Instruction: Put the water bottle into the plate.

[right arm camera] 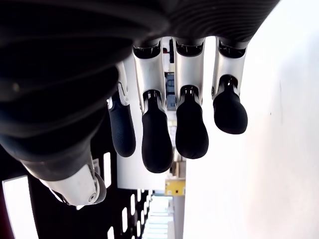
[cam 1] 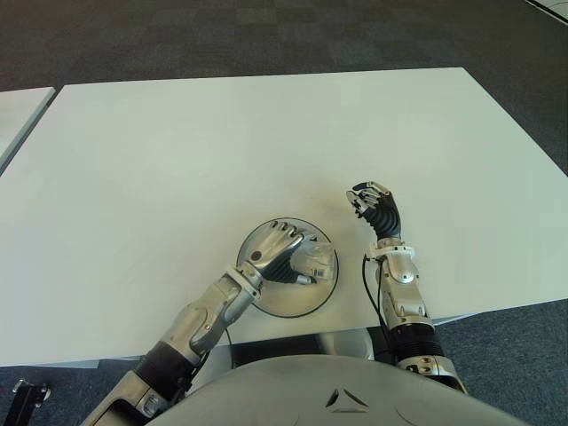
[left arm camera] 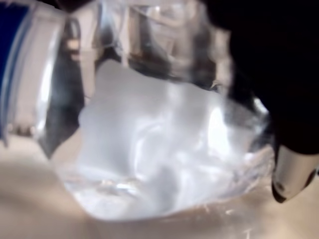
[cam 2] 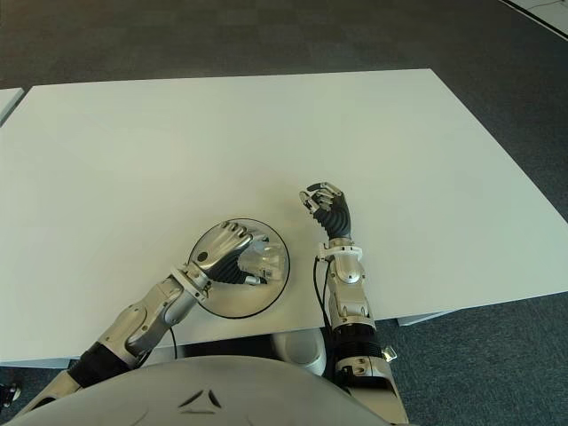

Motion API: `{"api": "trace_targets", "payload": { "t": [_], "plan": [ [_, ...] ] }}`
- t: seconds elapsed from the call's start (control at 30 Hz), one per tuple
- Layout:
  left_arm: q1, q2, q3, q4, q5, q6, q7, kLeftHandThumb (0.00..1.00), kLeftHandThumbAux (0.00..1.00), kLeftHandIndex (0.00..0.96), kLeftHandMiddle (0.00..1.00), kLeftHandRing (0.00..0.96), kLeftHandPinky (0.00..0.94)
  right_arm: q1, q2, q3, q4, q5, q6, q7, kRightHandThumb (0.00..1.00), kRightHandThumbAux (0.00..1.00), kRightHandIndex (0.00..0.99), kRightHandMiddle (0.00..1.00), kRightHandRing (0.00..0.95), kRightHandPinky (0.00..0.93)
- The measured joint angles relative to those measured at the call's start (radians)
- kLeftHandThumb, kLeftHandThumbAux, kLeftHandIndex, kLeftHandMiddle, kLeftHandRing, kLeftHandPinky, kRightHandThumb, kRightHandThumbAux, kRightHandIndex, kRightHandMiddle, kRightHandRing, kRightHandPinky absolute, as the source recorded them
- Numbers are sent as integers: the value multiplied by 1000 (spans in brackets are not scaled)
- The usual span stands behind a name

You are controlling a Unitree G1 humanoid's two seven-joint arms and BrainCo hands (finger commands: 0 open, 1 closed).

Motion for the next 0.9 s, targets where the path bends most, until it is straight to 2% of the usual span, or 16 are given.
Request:
{"api": "trace_targets", "payload": {
  "t": [0.17,0.47,0.57,0.67,0.83,0.87,0.9],
  "plan": [
    [-4,7,0,-6,-12,0,-29,845,662,437,496,725,715,0,0,0,0,0,0,0,710,725,437,696,710,733],
    [-7,8,2,-8,-42,0,-53,840,664,435,486,662,635,6,2,-1,-10,0,0,-2,709,725,437,695,710,738],
    [-7,9,2,-8,-50,1,-59,826,678,388,488,569,561,7,2,-1,-12,0,0,-2,710,725,437,698,712,736],
    [-8,9,3,-13,-54,3,-68,738,699,404,426,493,511,7,3,-1,-12,0,0,-2,710,725,437,699,713,738],
    [-11,12,2,-24,-59,8,-98,697,711,408,353,404,435,7,3,-1,-12,0,0,-2,710,725,437,700,713,740],
    [-12,13,2,-26,-59,9,-105,566,717,327,314,355,379,7,4,-1,-12,0,0,-2,710,725,437,700,712,738],
    [-13,15,1,-30,-59,11,-115,476,722,274,288,323,343,7,4,-1,-12,0,0,-3,710,725,437,701,712,736]
  ]
}}
